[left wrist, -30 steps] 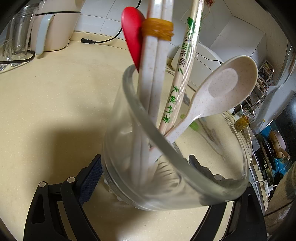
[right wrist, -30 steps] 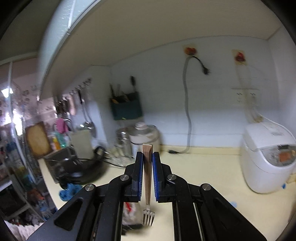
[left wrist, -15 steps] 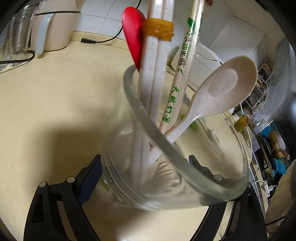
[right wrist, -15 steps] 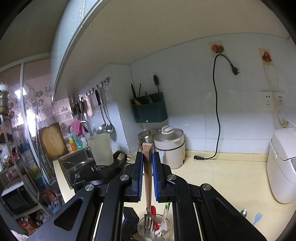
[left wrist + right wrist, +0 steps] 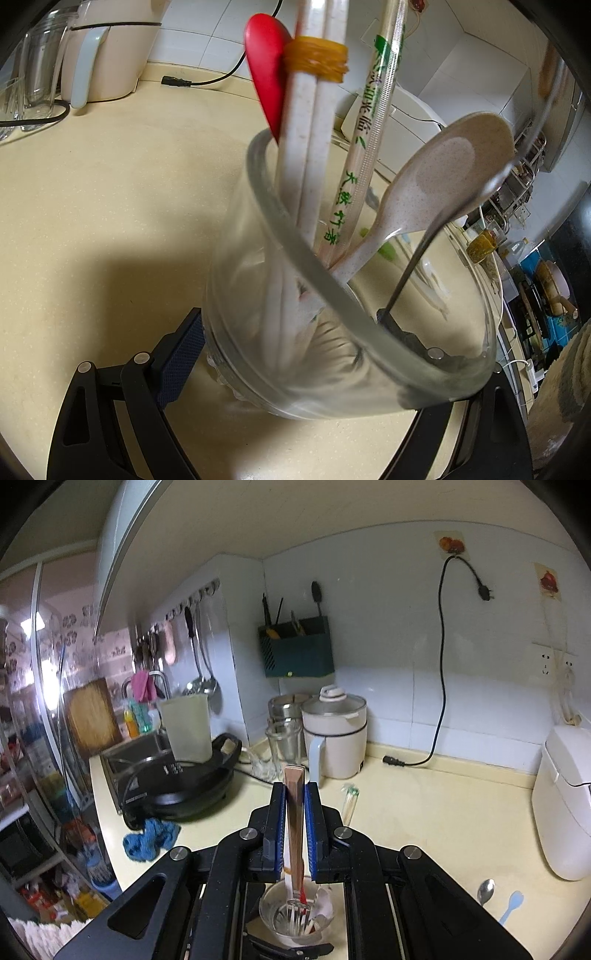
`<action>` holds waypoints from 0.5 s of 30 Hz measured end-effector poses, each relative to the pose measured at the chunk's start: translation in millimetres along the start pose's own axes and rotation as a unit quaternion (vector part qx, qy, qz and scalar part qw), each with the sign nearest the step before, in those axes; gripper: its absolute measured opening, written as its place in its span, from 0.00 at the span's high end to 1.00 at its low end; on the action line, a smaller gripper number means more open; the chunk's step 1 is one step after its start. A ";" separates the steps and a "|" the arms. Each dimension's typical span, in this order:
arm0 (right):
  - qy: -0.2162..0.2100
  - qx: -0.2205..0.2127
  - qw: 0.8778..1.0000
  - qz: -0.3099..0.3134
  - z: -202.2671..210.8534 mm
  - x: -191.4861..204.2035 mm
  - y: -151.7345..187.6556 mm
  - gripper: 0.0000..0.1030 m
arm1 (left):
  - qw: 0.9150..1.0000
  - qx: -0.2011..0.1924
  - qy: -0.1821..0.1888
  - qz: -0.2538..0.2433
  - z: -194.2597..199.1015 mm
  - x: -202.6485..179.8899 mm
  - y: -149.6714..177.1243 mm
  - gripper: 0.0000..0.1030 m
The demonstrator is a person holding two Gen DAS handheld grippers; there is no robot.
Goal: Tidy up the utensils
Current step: 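Lower the fork into the glass and open the right tool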
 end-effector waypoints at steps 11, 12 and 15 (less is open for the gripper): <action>-0.002 0.056 0.998 0.025 -35.0 15.4 19.1 0.90 | 1.000 0.000 0.000 0.000 0.0 0.0 0.0 0.12; -0.002 0.061 0.998 0.026 -38.0 16.1 20.9 0.90 | 1.000 0.000 0.000 0.000 0.0 0.0 0.0 0.12; -0.005 0.070 0.997 0.025 -45.2 18.0 26.3 0.90 | 1.000 0.000 0.000 0.000 0.0 0.0 0.0 0.12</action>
Point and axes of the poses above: each gripper's, at about its wrist camera, not at the fingertips, and z roughly against the way its jaws point, x to its left, y to its underside, the point moved 3 cm from there along -z, roughly the way its jaws point, and after that the axes turned 10 degrees about y, right-handed, at the moved point
